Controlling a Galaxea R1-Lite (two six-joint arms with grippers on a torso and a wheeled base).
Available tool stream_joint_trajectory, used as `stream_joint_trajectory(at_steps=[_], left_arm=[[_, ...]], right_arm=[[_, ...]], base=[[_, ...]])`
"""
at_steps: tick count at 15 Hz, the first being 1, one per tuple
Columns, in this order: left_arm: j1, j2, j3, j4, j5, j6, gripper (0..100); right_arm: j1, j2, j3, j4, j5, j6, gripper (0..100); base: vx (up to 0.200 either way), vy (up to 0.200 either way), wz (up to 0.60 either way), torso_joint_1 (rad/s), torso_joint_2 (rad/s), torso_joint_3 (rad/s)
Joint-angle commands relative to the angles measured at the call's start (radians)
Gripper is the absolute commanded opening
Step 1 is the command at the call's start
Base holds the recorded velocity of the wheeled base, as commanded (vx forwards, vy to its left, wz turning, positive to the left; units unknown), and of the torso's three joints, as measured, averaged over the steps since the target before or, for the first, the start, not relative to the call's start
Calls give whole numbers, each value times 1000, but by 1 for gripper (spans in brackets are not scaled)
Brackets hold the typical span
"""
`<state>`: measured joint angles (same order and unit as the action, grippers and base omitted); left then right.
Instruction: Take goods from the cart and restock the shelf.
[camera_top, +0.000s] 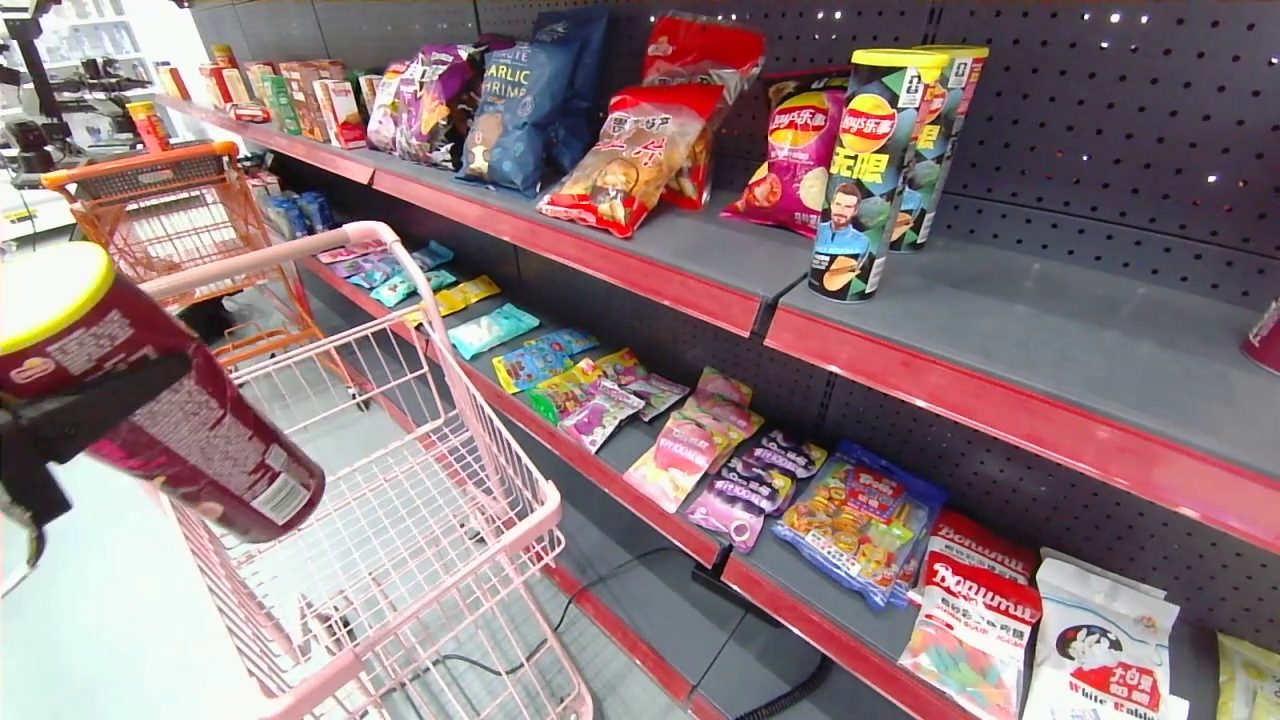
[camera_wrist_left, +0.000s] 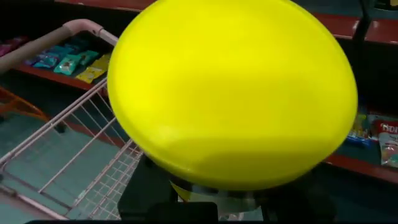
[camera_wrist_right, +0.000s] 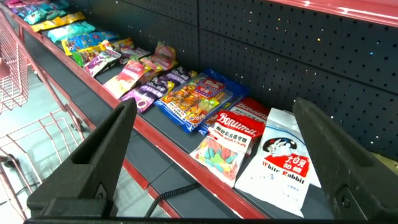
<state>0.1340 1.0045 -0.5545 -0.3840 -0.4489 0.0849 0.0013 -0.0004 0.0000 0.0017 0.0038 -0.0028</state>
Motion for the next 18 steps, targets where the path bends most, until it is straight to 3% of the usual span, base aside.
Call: stream_joint_trajectory(at_steps=[1,9,18], left_arm=[[9,-231,31,100,19,-1,0],[9,-351,169,100,105,1,0],[9,-383,171,100,121,6,0]], right_arm=[[0,0,0,0,1,0,100],[0,0,0,0,-2,0,100],[0,0,0,0,-4,3,100]], base=[[0,0,0,0,0,0],[0,0,0,173,-467,-291],[0,0,0,206,-489,-283]])
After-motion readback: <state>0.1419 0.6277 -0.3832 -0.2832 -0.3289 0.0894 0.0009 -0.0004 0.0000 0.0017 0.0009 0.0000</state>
